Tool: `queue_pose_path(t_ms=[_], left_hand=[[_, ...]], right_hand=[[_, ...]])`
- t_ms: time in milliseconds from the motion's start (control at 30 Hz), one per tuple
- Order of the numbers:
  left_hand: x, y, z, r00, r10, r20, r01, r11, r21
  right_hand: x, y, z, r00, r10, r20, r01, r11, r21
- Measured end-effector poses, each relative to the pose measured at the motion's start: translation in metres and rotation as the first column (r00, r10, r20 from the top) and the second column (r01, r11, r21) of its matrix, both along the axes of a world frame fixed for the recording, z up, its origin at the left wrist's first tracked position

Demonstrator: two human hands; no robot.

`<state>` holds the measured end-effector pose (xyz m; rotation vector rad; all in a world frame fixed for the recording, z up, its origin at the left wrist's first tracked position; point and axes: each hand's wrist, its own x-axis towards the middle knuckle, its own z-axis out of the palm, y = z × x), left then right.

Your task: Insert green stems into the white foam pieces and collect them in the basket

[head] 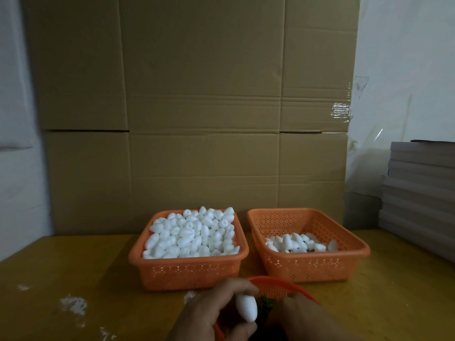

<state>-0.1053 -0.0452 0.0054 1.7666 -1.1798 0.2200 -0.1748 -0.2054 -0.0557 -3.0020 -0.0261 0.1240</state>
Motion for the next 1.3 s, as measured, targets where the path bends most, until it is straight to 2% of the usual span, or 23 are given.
queue_pose_path(t_ms=[33,67,100,133,200,267,367,467,533,667,767,900,1000,1067,1133,1300], left_hand=[[0.003,0.025,-0.039,0.979,0.133,0.155,-0.143,0.988,0.054],[0.008,0.020,-0.061,0.979,0.135,-0.153,-0.123,0.989,0.083],[-0.004,0.023,-0.063,0.991,0.048,-0.122,-0.044,0.998,0.034],[-0.004,0.034,-0.074,0.986,0.046,-0.161,-0.042,0.999,0.029],[0.004,0.033,-0.074,0.995,0.010,-0.099,-0.016,0.998,-0.060],[-0.001,0.035,-0.065,0.992,-0.007,-0.124,-0.004,0.996,-0.084],[0.003,0.036,-0.069,0.986,-0.012,-0.167,-0.012,0.990,-0.141],[0.002,0.037,-0.066,0.969,-0.011,-0.247,-0.033,0.984,-0.173],[0.001,0.038,-0.066,0.945,-0.017,-0.326,-0.047,0.982,-0.186],[0.001,0.037,-0.063,0.885,-0.026,-0.465,-0.081,0.975,-0.209],[0.002,0.036,-0.059,0.805,-0.090,-0.586,-0.116,0.945,-0.304],[0.005,0.039,-0.057,0.718,-0.149,-0.680,-0.116,0.937,-0.328],[0.005,0.040,-0.056,0.653,-0.201,-0.730,-0.098,0.933,-0.345],[0.005,0.040,-0.057,0.597,-0.241,-0.765,-0.079,0.931,-0.355],[0.006,0.040,-0.058,0.550,-0.273,-0.789,-0.069,0.927,-0.369],[0.007,0.039,-0.058,0.502,-0.336,-0.797,-0.027,0.915,-0.402]], right_hand=[[0.002,0.006,0.005,0.994,-0.002,-0.105,0.001,1.000,-0.012],[0.000,0.006,0.006,0.998,-0.045,-0.050,0.047,0.997,0.056],[0.000,0.005,0.010,0.996,-0.071,-0.045,0.073,0.996,0.049],[0.004,0.005,0.010,0.996,-0.083,-0.018,0.084,0.994,0.070],[0.008,0.004,0.011,0.990,-0.142,-0.026,0.144,0.984,0.106],[0.010,0.002,0.004,0.990,-0.139,-0.031,0.142,0.984,0.111],[0.010,0.001,0.002,0.991,-0.128,0.047,0.120,0.983,0.142],[0.011,0.006,0.013,0.979,-0.181,0.091,0.165,0.973,0.160],[0.011,0.005,0.016,0.983,-0.146,0.112,0.126,0.978,0.166],[0.006,0.008,0.018,0.945,-0.147,0.292,0.039,0.938,0.345],[0.004,0.012,0.016,0.897,-0.270,0.350,0.035,0.833,0.552],[-0.001,0.018,0.019,0.894,-0.316,0.318,-0.080,0.584,0.808],[-0.003,0.026,0.021,0.878,-0.322,0.356,-0.232,0.365,0.902],[-0.003,0.031,0.018,0.868,-0.326,0.375,-0.301,0.256,0.919],[-0.001,0.034,0.015,0.858,-0.315,0.406,-0.351,0.218,0.911],[0.002,0.034,0.009,0.826,-0.302,0.476,-0.416,0.243,0.876]])
